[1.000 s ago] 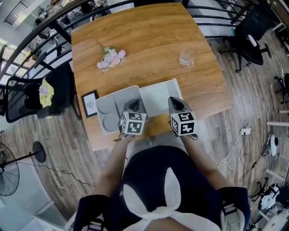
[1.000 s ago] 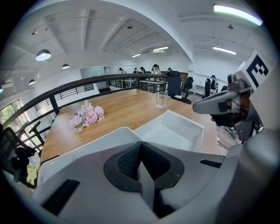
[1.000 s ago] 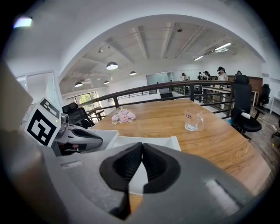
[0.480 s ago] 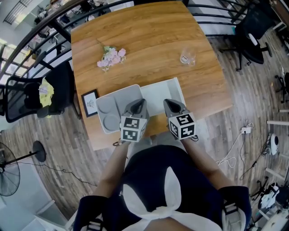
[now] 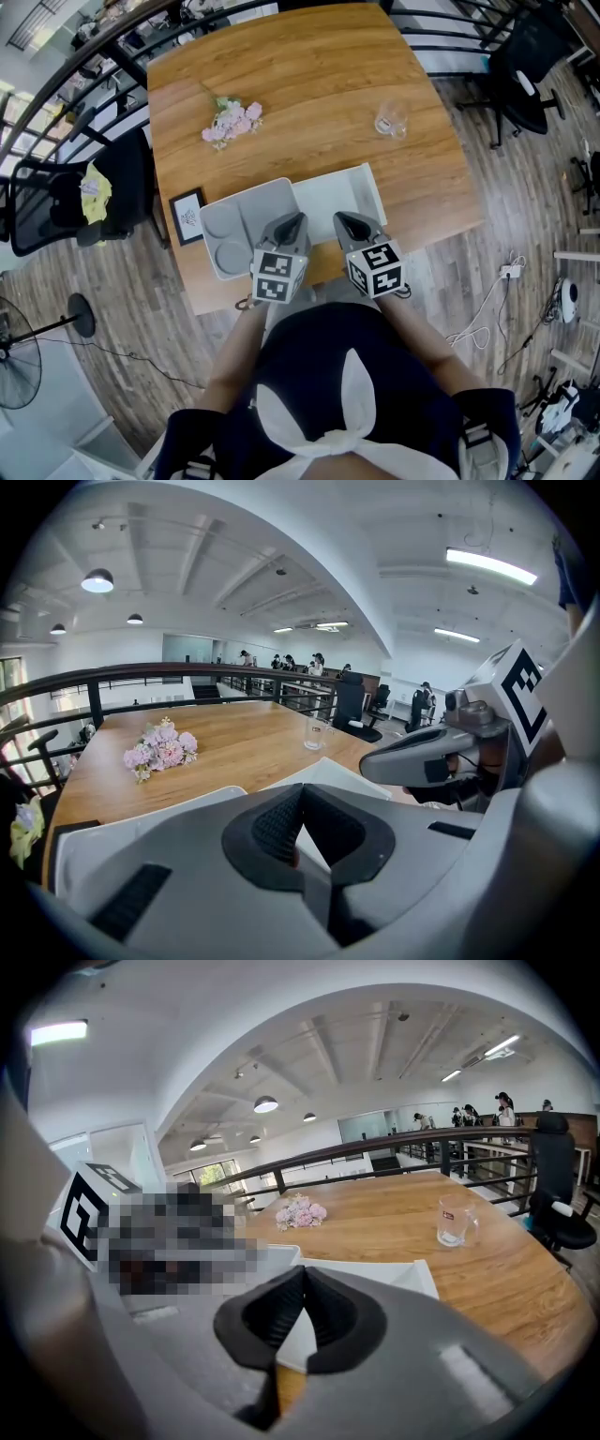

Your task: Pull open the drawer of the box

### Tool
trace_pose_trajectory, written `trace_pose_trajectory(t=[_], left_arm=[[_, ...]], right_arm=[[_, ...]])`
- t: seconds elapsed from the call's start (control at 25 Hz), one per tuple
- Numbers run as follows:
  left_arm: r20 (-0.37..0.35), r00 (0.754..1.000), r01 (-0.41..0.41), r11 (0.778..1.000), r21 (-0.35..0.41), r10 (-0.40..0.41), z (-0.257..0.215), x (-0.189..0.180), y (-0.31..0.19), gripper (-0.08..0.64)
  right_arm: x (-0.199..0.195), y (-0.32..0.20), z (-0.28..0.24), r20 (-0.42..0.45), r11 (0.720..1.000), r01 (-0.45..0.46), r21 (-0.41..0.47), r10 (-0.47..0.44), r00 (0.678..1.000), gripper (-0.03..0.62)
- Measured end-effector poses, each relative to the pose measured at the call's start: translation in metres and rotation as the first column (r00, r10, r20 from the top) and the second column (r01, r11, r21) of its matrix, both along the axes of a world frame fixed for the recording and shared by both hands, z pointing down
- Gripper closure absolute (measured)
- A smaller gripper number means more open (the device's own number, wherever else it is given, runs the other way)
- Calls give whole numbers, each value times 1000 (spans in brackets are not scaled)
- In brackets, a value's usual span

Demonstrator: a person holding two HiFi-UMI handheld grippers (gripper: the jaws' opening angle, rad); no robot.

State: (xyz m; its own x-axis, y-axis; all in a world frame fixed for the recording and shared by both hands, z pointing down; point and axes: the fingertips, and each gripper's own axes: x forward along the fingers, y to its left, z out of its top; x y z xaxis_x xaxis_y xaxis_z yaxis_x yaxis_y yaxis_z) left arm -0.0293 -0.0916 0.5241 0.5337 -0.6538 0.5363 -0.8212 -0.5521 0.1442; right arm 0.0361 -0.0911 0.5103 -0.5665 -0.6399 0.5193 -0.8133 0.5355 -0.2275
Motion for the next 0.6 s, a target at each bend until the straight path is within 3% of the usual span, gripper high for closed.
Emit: trace_pose_trajectory(t=[0.6], left_arm=[[2, 1000, -29, 999, -19, 29, 1, 3, 4, 543]], right_arm=[[-6, -1, 0, -24, 1000, 16, 4, -16, 1000, 595]])
